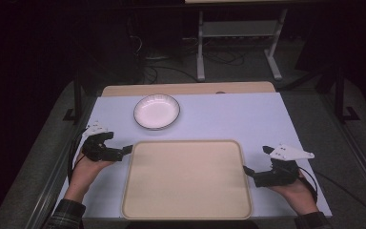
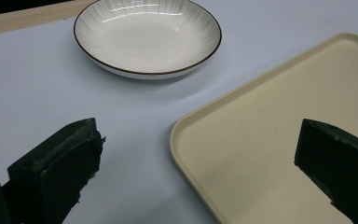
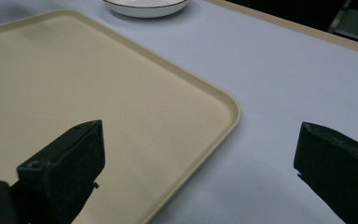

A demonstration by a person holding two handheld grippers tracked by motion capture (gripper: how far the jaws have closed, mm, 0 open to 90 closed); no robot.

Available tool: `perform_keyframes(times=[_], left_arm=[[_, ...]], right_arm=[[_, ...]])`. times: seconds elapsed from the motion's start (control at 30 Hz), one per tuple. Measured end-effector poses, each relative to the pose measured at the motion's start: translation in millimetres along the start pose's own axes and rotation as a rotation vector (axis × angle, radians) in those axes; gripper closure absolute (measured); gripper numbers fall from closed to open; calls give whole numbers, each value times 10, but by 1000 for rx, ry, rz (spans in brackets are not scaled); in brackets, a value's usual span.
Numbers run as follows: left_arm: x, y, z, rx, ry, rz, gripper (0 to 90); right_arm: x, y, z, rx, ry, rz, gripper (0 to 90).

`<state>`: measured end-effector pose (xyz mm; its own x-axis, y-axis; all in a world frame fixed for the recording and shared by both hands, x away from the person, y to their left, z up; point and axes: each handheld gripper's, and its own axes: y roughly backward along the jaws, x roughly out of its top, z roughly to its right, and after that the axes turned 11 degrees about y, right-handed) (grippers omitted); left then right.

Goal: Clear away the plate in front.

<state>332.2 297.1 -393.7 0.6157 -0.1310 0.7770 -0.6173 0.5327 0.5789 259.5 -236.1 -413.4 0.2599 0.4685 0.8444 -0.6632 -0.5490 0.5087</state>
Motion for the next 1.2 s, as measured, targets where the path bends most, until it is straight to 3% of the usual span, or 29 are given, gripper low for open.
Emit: perform_keyframes(times=[0.7, 1.2], left_arm=[[244, -212, -13, 3, -4, 15, 0], [415, -432, -39, 47, -3, 8, 8]], right_arm=[[-2, -3, 12, -6, -5, -1, 14], [9, -14, 8, -2, -3, 0, 16]])
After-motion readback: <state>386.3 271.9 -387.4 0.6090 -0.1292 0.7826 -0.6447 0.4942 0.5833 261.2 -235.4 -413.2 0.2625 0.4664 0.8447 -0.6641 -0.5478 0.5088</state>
